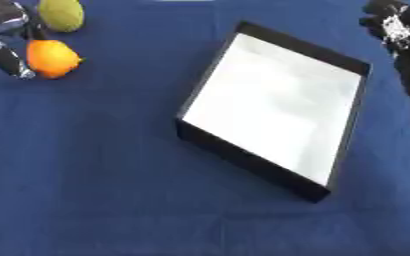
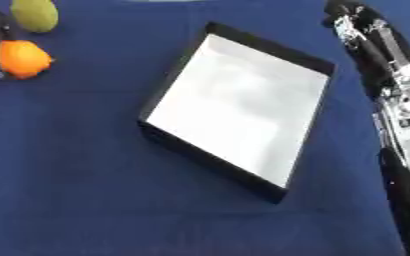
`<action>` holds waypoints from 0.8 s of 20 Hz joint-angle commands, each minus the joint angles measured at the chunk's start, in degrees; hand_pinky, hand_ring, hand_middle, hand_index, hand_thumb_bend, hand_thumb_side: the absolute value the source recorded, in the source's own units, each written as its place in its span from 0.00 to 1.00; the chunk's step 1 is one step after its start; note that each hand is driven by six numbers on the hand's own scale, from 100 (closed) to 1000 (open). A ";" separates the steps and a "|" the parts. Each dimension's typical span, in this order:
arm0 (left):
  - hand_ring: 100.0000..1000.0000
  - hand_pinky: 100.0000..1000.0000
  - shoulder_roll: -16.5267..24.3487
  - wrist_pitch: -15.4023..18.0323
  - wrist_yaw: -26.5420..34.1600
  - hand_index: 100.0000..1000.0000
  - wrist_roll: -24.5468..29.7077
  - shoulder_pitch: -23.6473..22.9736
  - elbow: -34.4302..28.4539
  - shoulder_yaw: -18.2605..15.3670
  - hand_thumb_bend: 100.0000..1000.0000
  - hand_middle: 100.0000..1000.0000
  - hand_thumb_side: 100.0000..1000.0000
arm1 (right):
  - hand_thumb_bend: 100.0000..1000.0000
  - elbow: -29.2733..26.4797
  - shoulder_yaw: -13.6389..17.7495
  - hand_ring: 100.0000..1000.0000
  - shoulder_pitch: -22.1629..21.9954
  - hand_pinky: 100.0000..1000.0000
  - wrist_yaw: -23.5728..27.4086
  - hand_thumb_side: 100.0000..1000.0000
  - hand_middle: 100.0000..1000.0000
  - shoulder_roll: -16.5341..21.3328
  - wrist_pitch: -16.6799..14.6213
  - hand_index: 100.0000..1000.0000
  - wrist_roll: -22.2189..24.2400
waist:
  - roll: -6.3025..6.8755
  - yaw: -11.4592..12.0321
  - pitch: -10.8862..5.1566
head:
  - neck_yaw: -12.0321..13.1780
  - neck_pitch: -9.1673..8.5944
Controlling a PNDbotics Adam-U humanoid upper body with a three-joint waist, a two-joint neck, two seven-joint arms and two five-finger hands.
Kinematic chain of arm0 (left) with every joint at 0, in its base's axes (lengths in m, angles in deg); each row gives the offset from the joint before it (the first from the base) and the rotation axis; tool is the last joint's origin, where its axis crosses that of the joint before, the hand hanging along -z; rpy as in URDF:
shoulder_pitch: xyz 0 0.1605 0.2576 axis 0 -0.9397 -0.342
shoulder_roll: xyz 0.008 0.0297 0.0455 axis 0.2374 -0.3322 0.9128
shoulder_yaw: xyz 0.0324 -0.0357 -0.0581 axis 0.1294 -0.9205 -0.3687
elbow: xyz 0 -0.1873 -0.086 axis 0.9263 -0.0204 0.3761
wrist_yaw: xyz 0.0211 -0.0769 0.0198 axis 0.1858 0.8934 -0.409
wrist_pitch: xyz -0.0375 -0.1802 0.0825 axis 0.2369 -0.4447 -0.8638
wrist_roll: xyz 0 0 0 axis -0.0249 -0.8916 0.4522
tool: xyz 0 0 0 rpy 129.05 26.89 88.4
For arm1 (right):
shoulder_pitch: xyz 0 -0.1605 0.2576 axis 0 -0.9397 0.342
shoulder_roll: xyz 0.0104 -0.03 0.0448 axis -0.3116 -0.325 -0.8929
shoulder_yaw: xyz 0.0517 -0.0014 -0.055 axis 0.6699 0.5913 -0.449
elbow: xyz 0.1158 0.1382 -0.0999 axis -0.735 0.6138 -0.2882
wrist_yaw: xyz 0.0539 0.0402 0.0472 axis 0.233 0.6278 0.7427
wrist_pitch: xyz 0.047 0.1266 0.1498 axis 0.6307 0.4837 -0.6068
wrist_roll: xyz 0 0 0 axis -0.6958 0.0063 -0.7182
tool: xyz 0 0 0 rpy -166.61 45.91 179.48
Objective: Pick up objects on the table and place them in the box.
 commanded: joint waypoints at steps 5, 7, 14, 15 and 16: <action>0.46 0.46 0.61 0.13 -0.45 0.46 -7.65 0.75 0.39 0.40 0.58 0.44 0.00 | 0.00 -0.61 0.07 0.85 0.91 0.97 0.39 0.60 0.81 0.49 0.16 0.80 0.02 | 0.02 -0.04 -1.04 | 0.18 -0.17; 0.44 0.44 0.59 -0.10 0.91 0.45 -7.81 0.82 0.51 0.27 0.56 0.42 0.00 | 0.00 -0.53 0.08 0.85 0.88 0.97 0.41 0.60 0.81 0.55 0.23 0.80 -0.06 | -0.01 0.00 -0.98 | 0.16 -0.04; 0.42 0.42 2.49 -1.37 9.04 0.42 -3.43 1.46 -3.65 0.04 0.51 0.40 0.00 | 0.00 -0.41 0.09 0.84 0.69 0.97 0.51 0.59 0.80 0.69 0.42 0.80 -0.15 | 0.26 0.28 -1.29 | -0.02 0.03; 0.42 0.42 3.02 -1.54 10.35 0.43 -2.45 1.49 -4.89 0.15 0.53 0.41 0.00 | 0.00 -0.41 0.06 0.84 0.63 0.97 0.52 0.59 0.80 0.72 0.47 0.80 -0.14 | 0.36 0.34 -1.40 | -0.08 0.03; 0.42 0.42 3.61 -1.74 11.62 0.43 -1.54 1.52 -6.27 0.26 0.53 0.41 0.00 | 0.00 -0.41 0.01 0.84 0.55 0.97 0.52 0.59 0.80 0.74 0.50 0.80 -0.10 | 0.47 0.42 -1.54 | -0.17 0.03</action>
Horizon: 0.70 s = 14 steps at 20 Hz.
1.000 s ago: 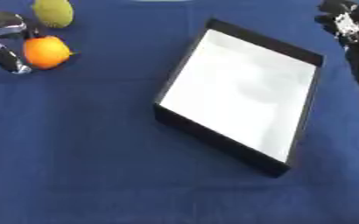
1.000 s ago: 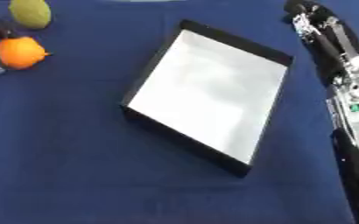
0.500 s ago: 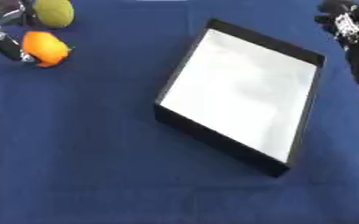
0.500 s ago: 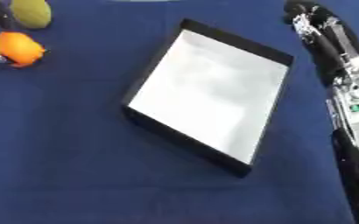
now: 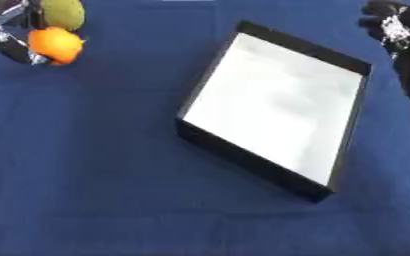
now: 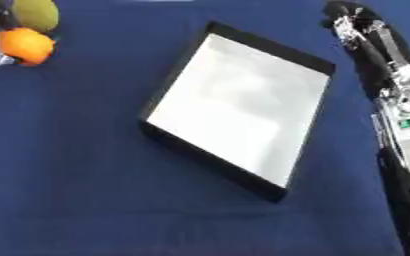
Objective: Pick up objects on the table and place them in the box.
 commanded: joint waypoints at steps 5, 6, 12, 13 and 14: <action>0.42 0.41 5.88 -1.58 8.96 0.43 4.74 1.08 -10.69 0.32 0.50 0.41 0.00 | 0.00 -0.69 0.05 0.84 0.24 0.97 0.46 0.58 0.80 1.08 0.25 0.80 0.07 | 0.62 0.37 -2.20 | -0.36 -0.02; 0.41 0.41 6.11 -1.80 10.32 0.42 5.09 1.03 -12.40 0.40 0.49 0.41 0.00 | 0.00 -0.73 0.07 0.84 0.19 0.97 0.47 0.58 0.80 1.06 0.27 0.80 0.07 | 0.70 0.41 -2.36 | -0.42 -0.02; 0.41 0.43 6.07 -2.66 16.85 0.41 7.49 2.43 -23.40 1.97 0.51 0.40 0.00 | 0.00 -0.87 0.45 0.84 -0.07 0.97 0.46 0.61 0.81 0.94 0.28 0.80 -0.14 | 0.78 1.18 -3.16 | -1.25 -0.02; 0.41 0.44 5.88 -2.65 17.38 0.41 7.90 2.71 -25.21 2.40 0.51 0.40 0.00 | 0.00 -0.90 0.62 0.84 -0.10 0.97 0.50 0.57 0.81 0.90 0.28 0.80 -0.29 | 0.73 1.34 -3.31 | -1.31 -0.02; 0.41 0.44 5.51 -2.72 18.09 0.41 8.33 3.10 -26.90 2.86 0.51 0.40 0.00 | 0.00 -0.93 0.81 0.84 -0.11 0.97 0.56 0.56 0.81 0.80 0.28 0.80 -0.46 | 0.67 1.50 -3.50 | -1.27 -0.02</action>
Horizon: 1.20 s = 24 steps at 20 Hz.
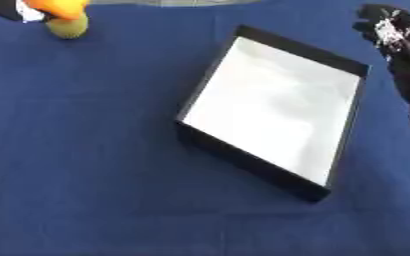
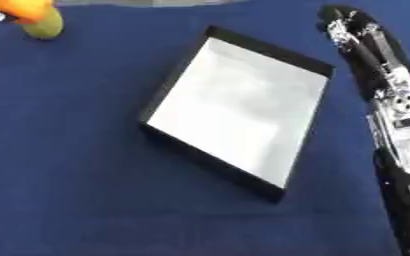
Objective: Pick up objects on the table and place them in the box.
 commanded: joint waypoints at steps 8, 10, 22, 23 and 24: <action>0.42 0.45 -1.93 -0.56 5.62 0.41 4.97 5.84 -12.51 3.79 0.56 0.40 0.00 | 0.00 -0.92 1.81 0.85 3.03 0.97 0.81 0.51 0.81 1.50 -0.24 0.81 -1.55 | -0.81 1.00 -3.40 | -0.74 -0.05; 0.42 0.45 -3.06 -0.29 6.07 0.41 5.65 7.04 -13.49 4.48 0.56 0.40 0.00 | 0.00 -0.38 2.04 0.85 4.41 0.97 0.64 0.50 0.81 2.11 -0.24 0.81 -1.98 | -0.92 1.13 -3.74 | -0.98 -0.05; 0.41 0.45 -6.08 1.49 17.18 0.40 5.47 9.21 -20.89 10.24 0.45 0.40 0.00 | 0.00 2.75 2.48 0.85 11.89 0.96 0.97 0.48 0.81 5.71 -0.52 0.81 -4.57 | -1.03 0.23 -3.35 | -0.23 -0.05; 0.41 0.45 -6.00 1.77 17.60 0.40 5.61 9.37 -21.22 11.02 0.46 0.40 0.00 | 0.00 2.77 2.49 0.85 12.21 0.96 1.13 0.48 0.81 5.87 -0.57 0.81 -4.68 | -1.04 0.07 -3.25 | -0.14 -0.05; 0.41 0.45 -6.03 2.03 17.82 0.41 5.78 9.49 -21.55 11.68 0.46 0.40 0.00 | 0.00 2.78 2.48 0.85 12.46 0.96 1.25 0.48 0.81 5.99 -0.61 0.81 -4.78 | -1.05 -0.06 -3.15 | -0.04 -0.05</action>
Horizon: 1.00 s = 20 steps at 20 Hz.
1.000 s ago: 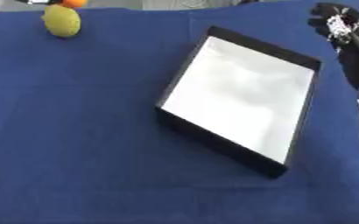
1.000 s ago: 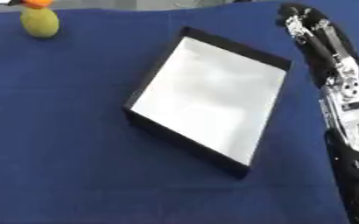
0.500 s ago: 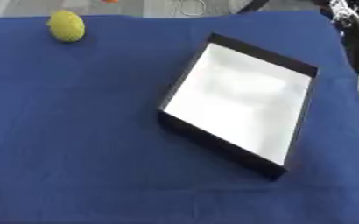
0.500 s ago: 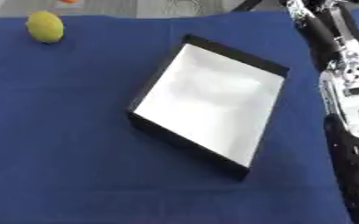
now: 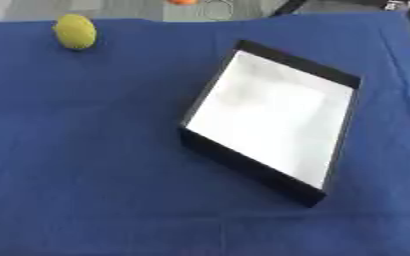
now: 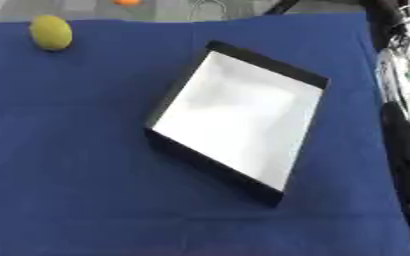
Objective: Pick up objects on the table and place them in the box.
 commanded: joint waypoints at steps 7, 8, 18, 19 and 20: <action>0.42 0.45 -1.68 0.58 2.34 0.41 1.88 2.03 -4.93 4.07 0.42 0.40 0.00 | 0.00 -0.04 0.86 0.85 3.17 0.96 0.65 0.48 0.81 3.46 -0.30 0.81 -1.57 | -0.42 -0.27 -0.56 | 0.42 -0.08; 0.41 0.45 -2.52 0.23 2.40 0.41 2.27 1.90 -5.48 4.27 0.41 0.40 0.00 | 0.00 0.16 0.98 0.85 3.49 0.96 0.63 0.47 0.81 3.84 -0.36 0.81 -1.84 | -0.56 -0.25 -0.57 | 0.38 -0.08; 0.42 0.46 -9.15 -0.60 -1.27 0.42 5.17 3.15 -5.32 8.24 0.44 0.41 0.00 | 0.00 4.41 1.22 0.85 5.43 0.96 0.89 0.47 0.81 8.16 -1.26 0.81 -3.29 | -0.94 -0.21 -0.87 | 0.68 -0.08; 0.42 0.45 -9.57 -0.55 -1.56 0.42 5.26 3.23 -5.12 8.60 0.44 0.41 0.00 | 0.00 4.60 1.20 0.85 5.47 0.96 0.96 0.47 0.81 8.40 -1.35 0.81 -3.32 | -0.94 -0.25 -0.86 | 0.60 -0.08; 0.42 0.45 -10.00 -0.52 -1.86 0.42 5.33 3.25 -4.86 8.91 0.42 0.41 0.00 | 0.00 4.73 1.17 0.85 5.48 0.96 1.03 0.47 0.81 8.58 -1.44 0.81 -3.33 | -0.94 -0.27 -0.85 | 0.54 -0.08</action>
